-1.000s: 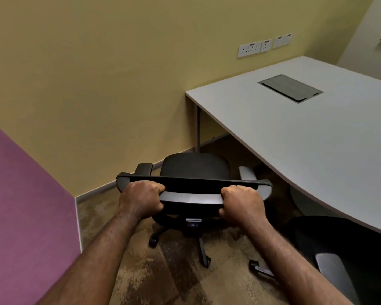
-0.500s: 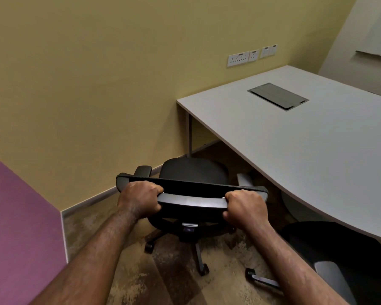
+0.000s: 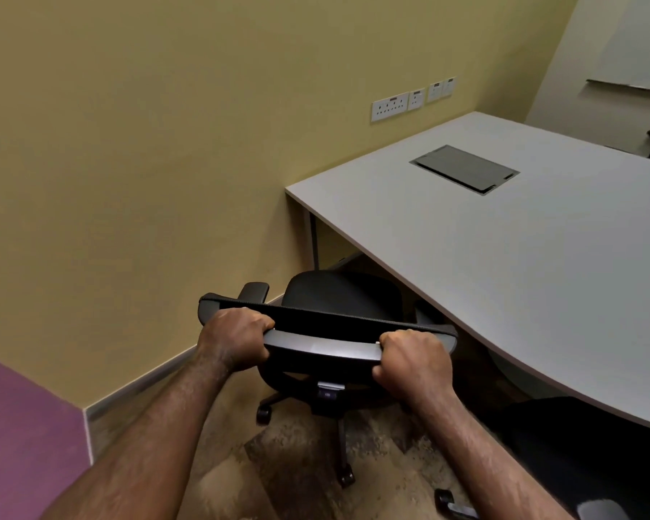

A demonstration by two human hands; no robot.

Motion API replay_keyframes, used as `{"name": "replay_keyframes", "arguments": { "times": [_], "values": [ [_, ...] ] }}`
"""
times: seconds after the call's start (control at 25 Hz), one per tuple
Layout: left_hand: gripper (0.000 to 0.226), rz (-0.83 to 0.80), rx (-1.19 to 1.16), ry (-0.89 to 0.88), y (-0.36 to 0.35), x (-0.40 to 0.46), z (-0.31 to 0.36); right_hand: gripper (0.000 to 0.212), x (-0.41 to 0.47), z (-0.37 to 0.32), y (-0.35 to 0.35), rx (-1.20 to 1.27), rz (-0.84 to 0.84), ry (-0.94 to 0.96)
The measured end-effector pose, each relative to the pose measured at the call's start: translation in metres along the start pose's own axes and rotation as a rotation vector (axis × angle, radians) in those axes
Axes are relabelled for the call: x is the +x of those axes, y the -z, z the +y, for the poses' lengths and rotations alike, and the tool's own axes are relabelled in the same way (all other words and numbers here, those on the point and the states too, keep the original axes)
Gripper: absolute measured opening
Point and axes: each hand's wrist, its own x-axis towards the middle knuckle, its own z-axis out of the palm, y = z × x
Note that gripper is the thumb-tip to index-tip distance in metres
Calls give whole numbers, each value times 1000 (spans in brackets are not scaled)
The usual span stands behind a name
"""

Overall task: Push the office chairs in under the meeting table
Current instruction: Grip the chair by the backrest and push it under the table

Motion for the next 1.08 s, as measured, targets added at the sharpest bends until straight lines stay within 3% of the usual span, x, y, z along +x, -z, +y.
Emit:
{"name": "replay_keyframes", "arguments": {
  "times": [1.08],
  "values": [
    [19, 16, 9, -401, -31, 295, -150, 13, 216, -75, -2, 33, -44, -384]
  ]
}}
